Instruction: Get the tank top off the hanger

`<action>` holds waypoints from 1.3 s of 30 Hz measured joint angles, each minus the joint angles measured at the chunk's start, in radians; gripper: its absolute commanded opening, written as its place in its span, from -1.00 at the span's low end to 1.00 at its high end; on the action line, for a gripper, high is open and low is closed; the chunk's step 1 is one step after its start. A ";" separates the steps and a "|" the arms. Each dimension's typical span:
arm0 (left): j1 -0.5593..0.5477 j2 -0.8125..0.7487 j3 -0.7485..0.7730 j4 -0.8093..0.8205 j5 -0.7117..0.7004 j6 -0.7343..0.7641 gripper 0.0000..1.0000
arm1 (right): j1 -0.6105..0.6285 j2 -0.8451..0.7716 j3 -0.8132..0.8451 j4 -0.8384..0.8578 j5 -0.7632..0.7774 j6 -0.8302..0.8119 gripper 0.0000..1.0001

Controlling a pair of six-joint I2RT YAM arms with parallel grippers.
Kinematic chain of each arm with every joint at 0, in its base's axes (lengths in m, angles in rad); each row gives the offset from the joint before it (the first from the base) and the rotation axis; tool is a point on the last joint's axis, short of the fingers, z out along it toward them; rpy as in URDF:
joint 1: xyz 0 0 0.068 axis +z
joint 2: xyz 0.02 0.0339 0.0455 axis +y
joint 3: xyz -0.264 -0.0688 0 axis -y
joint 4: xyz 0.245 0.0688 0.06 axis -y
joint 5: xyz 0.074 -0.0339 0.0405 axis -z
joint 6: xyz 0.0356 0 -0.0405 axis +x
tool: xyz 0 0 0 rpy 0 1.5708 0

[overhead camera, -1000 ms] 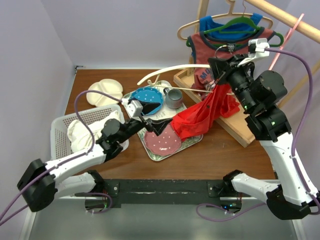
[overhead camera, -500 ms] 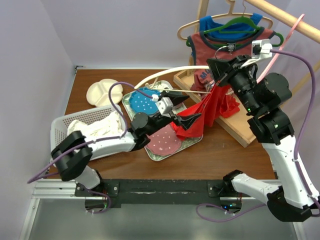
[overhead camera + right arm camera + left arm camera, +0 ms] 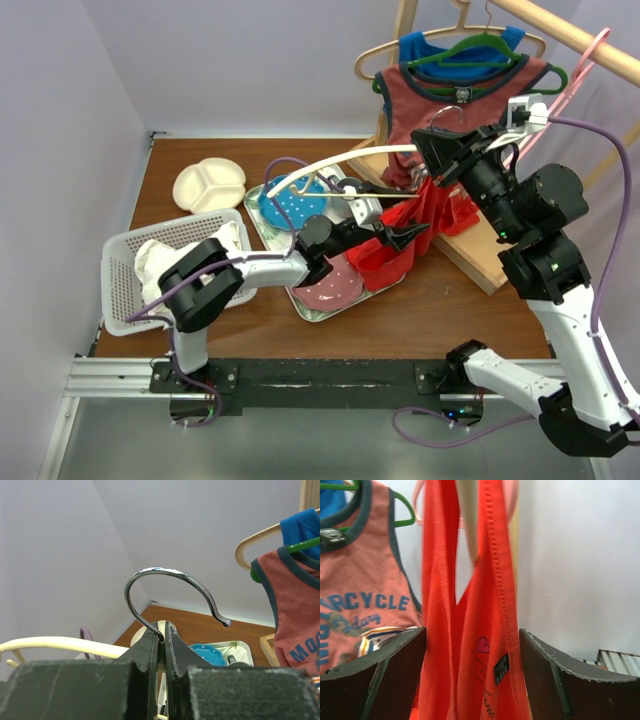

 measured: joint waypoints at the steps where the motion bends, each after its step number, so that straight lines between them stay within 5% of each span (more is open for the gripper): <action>1: -0.001 0.009 0.007 0.005 0.009 0.000 0.49 | 0.000 0.001 -0.003 0.002 0.000 0.003 -1.00; 3: -0.003 0.027 0.016 0.021 0.026 -0.008 0.30 | -0.001 0.001 -0.006 0.003 -0.001 0.006 -1.00; 8: -0.005 0.074 0.065 0.023 0.049 -0.020 -0.98 | -0.001 0.001 -0.006 0.015 -0.021 0.035 -1.00; 29: -0.006 0.154 0.174 -0.032 0.010 -0.035 -1.00 | -0.005 -0.049 -0.092 0.275 -0.091 0.283 -1.00; 39: 0.023 -0.081 0.100 -0.211 -0.148 -0.079 -1.00 | -0.001 -0.052 -0.005 0.307 -0.151 0.236 -1.00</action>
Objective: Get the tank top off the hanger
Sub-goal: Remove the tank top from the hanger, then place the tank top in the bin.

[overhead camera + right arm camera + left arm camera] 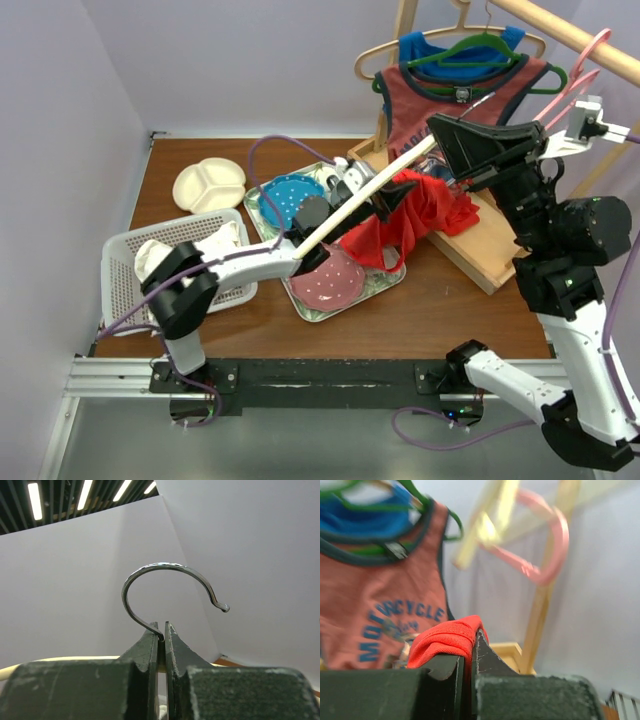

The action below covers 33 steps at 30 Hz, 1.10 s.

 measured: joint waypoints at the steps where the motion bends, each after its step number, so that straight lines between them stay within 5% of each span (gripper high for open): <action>1: 0.003 -0.031 0.000 -0.016 -0.023 0.000 -1.00 | 0.000 -0.008 0.000 -0.002 -0.004 -0.007 -1.00; 8: 0.062 -0.246 0.000 -0.128 -0.157 -0.011 -1.00 | 0.000 -0.079 -0.050 -0.009 -0.015 -0.064 -1.00; 17: 0.138 -0.342 0.057 -0.325 -0.249 0.013 -1.00 | 0.000 -0.172 -0.142 -0.079 -0.024 -0.143 -1.00; 33: 0.182 -0.444 0.490 -0.738 -0.616 0.457 -1.00 | 0.000 -0.231 -0.242 -0.188 0.029 -0.212 -1.00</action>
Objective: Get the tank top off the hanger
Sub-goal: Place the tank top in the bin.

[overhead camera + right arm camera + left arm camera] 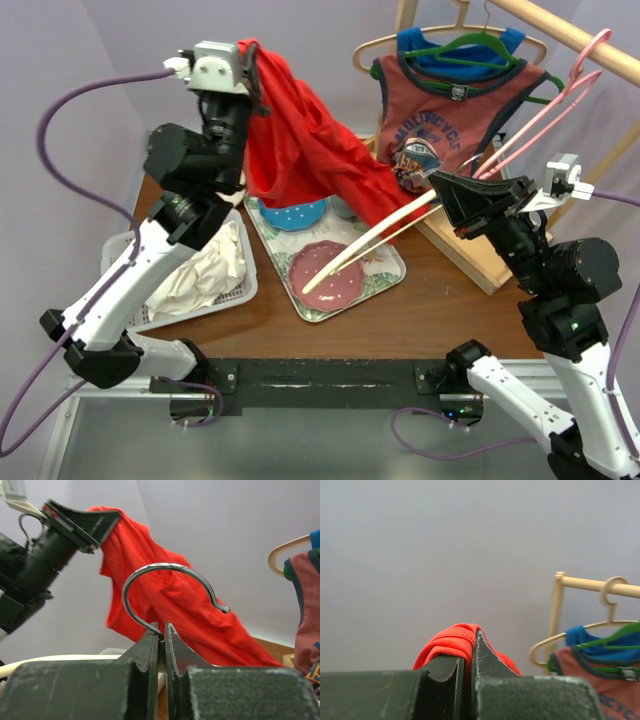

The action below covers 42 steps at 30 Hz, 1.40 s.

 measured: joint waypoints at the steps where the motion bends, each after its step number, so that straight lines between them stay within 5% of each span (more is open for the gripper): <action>1: 0.002 -0.007 0.019 -0.011 -0.023 0.033 -1.00 | 0.000 0.000 0.000 -0.005 0.001 -0.005 -1.00; 14: 0.035 0.075 0.373 -0.047 -0.328 0.528 -1.00 | 0.000 -0.001 -0.067 -0.017 0.018 -0.009 -1.00; 19: 0.171 0.030 0.189 -0.012 -0.411 0.595 -1.00 | 0.000 -0.014 -0.076 -0.012 0.021 -0.005 -1.00; 27: 0.452 -0.040 -0.301 -0.449 -0.448 0.124 -1.00 | 0.000 -0.053 -0.105 -0.016 0.044 -0.001 -1.00; 33: 0.604 -0.282 -0.832 -0.615 -0.412 -0.340 -1.00 | 0.000 -0.086 -0.154 -0.004 0.055 0.003 -1.00; 38: 0.676 -0.377 -0.979 -0.710 -0.357 -0.689 -0.99 | 0.000 -0.090 -0.187 -0.002 0.072 0.011 -1.00; 41: 0.700 -0.379 -1.006 -0.795 -0.340 -0.908 -0.49 | 0.000 -0.093 -0.206 0.003 0.072 0.019 -1.00; 42: 0.703 -0.378 -1.010 -0.841 -0.340 -0.987 -0.13 | 0.000 -0.092 -0.209 0.003 0.072 0.021 -1.00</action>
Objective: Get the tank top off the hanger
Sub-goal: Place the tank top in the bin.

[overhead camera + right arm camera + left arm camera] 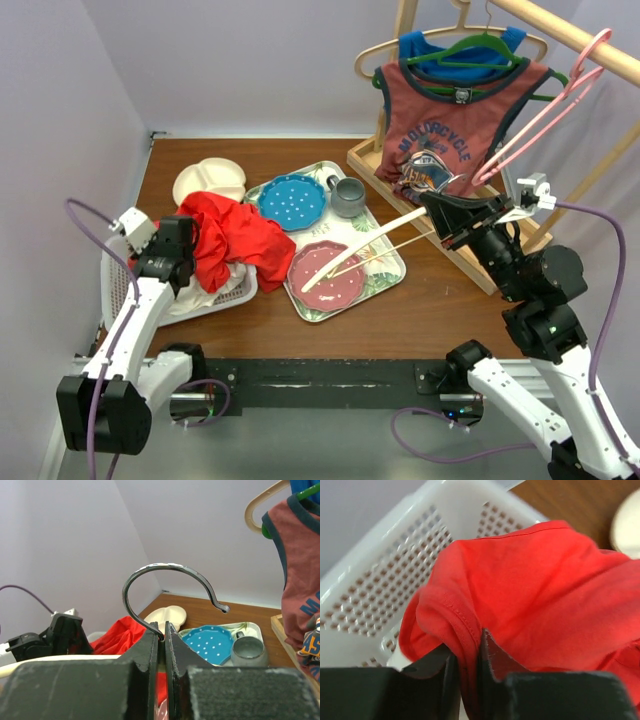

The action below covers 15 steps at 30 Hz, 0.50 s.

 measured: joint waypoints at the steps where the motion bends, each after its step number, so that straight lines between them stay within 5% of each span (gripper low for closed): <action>1: 0.002 0.000 0.000 -0.055 0.000 -0.084 0.10 | 0.000 0.000 -0.002 0.000 0.000 0.001 -1.00; 3: 0.005 -0.002 0.003 -0.146 -0.006 -0.212 0.69 | 0.000 0.000 -0.003 0.000 0.000 0.001 -1.00; 5: 0.006 -0.005 0.028 -0.260 -0.018 -0.339 0.99 | 0.000 0.000 -0.003 0.001 0.000 0.001 -1.00; 9: 0.006 -0.009 0.172 -0.443 -0.043 -0.512 0.99 | 0.000 0.000 -0.003 0.000 0.000 0.000 -1.00; 15: 0.006 0.050 0.423 -0.557 -0.053 -0.578 1.00 | 0.000 0.000 -0.006 0.002 0.000 -0.001 -1.00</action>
